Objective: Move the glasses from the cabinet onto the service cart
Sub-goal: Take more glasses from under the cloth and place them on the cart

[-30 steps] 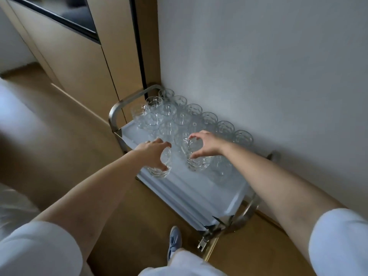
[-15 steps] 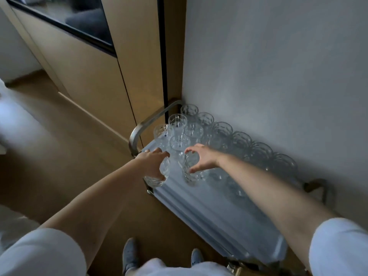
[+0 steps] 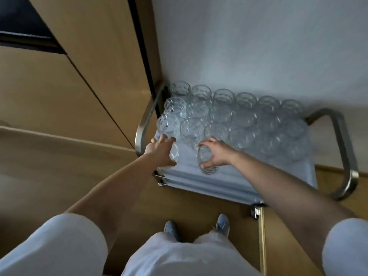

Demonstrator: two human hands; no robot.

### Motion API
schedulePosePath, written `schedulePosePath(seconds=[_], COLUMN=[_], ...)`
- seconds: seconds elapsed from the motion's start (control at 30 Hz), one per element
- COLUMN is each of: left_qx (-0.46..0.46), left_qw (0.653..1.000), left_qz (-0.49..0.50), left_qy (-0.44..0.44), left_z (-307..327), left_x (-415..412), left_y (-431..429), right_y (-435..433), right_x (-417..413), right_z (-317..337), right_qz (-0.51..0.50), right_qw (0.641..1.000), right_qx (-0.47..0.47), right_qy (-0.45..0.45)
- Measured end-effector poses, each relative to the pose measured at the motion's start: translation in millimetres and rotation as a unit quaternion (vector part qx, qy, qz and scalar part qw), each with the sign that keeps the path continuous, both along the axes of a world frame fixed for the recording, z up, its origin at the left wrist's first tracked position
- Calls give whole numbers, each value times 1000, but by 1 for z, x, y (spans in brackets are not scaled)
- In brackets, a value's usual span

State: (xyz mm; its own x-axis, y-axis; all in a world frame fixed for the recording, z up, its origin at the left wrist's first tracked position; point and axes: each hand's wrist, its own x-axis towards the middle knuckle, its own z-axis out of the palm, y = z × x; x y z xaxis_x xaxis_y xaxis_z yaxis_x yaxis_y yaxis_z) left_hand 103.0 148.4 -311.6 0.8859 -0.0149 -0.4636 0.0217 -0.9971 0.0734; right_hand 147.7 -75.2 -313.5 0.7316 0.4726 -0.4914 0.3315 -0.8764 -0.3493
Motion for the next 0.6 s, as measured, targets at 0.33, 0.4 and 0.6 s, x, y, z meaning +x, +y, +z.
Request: schedulePosePath(seconds=[0.33, 0.4, 0.6], left_qx=[-75, -70, -52], left_qw=[988, 988, 987], left_qz=[135, 139, 148], left_qy=[-17, -21, -31], left_z=[-37, -42, -44], left_x=[18, 19, 21], left_y=[-46, -53, -64], right_y=[-9, -12, -9], right_x=[-12, -13, -16], right_z=[-26, -29, -39], right_qz=[-124, -109, -93], right_qw=[991, 993, 994], right_qx=[43, 35, 31], right_qy=[-28, -32, -57])
